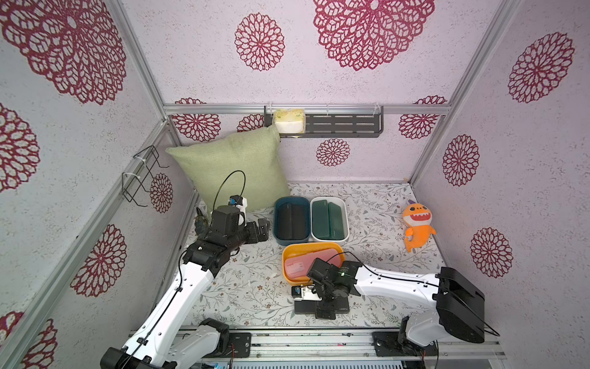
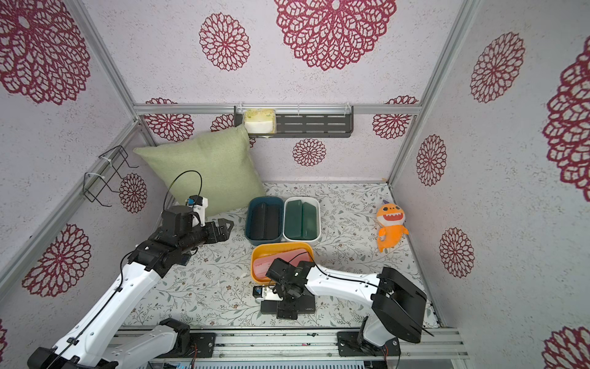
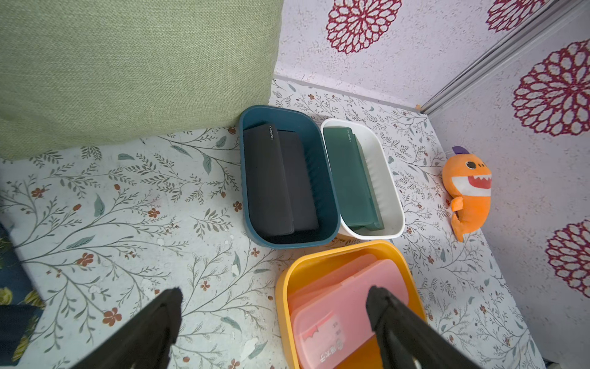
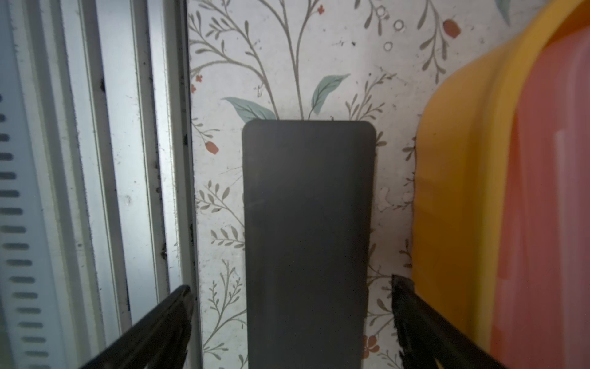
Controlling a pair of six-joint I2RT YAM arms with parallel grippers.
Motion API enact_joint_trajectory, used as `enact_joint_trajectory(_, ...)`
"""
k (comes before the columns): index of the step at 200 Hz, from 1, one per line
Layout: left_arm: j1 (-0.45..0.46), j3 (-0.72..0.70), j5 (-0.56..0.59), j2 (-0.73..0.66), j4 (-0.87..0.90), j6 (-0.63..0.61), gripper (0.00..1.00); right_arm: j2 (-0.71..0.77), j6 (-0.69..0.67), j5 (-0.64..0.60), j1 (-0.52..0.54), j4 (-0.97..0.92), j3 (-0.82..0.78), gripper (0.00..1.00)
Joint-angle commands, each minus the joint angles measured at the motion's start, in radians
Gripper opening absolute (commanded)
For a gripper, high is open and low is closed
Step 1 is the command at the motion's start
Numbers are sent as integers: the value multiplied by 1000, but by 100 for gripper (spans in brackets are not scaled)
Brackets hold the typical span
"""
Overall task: Place the pencil cases by color into the storage box
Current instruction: Pick up the pencil case from the center of the board.
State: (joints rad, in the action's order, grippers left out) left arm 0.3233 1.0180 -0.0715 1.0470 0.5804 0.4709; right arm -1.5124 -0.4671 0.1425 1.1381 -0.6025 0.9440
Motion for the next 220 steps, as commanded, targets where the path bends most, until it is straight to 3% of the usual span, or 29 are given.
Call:
enact_joint_trajectory(1,-7,-15,-25,-13,-18,-17,97,-17,34,-10,8,-2,-3,99)
enact_joint_trajectory(220,-7,-33,-64,-12,-57,24,97,-116,118,-88,13,125,-100,96)
